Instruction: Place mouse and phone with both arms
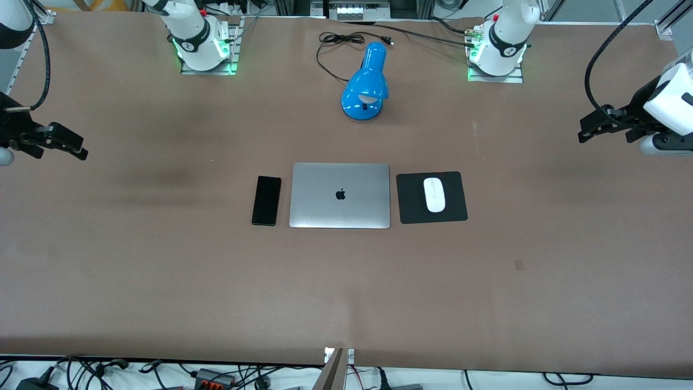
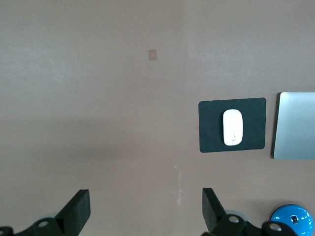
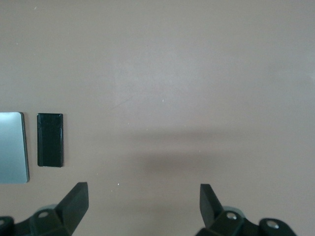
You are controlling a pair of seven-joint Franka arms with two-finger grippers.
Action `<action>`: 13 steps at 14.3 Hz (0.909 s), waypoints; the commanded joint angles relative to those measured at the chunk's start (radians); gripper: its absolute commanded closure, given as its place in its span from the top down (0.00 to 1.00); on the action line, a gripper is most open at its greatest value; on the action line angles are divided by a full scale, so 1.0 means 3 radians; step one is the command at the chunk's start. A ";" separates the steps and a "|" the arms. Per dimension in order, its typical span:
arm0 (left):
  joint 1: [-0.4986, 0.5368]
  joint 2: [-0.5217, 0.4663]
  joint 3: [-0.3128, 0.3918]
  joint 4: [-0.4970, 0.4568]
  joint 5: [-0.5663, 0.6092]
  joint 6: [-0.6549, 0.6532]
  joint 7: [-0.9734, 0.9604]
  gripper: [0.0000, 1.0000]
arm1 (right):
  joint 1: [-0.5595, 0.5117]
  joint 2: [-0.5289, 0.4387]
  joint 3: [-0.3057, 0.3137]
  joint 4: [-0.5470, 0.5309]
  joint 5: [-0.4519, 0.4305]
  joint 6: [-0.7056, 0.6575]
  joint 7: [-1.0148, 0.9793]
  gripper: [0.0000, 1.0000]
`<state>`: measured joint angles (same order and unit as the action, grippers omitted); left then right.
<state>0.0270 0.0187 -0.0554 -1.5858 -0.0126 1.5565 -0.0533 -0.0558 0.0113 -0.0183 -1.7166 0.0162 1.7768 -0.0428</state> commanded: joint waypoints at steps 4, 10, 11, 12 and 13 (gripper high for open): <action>0.0002 0.0045 -0.0009 0.0111 0.0006 -0.0080 0.0014 1.00 | -0.0085 -0.0099 0.0112 -0.0010 -0.0044 -0.0083 0.0005 1.00; 0.0002 0.0045 -0.0004 0.0111 0.0006 -0.0080 0.0009 1.00 | -0.0075 -0.0125 0.0138 -0.0025 -0.0105 -0.0078 0.0010 1.00; 0.0002 0.0045 -0.0004 0.0111 0.0011 -0.0080 0.0014 1.00 | -0.0075 -0.0130 0.0138 -0.0025 -0.0105 -0.0093 0.0015 1.00; 0.0007 0.0045 -0.0004 0.0111 0.0006 -0.0080 0.0014 1.00 | -0.0075 -0.0155 0.0138 -0.0030 -0.0105 -0.0099 0.0020 1.00; 0.0007 0.0045 -0.0004 0.0111 0.0006 -0.0080 0.0014 1.00 | -0.0075 -0.0160 0.0138 -0.0030 -0.0100 -0.0114 0.0020 1.00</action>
<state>0.0265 0.0187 -0.0553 -1.5856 -0.0126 1.5565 -0.0533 -0.0637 -0.0112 0.0074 -1.7165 -0.0037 1.7594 -0.0421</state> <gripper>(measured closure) 0.000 0.000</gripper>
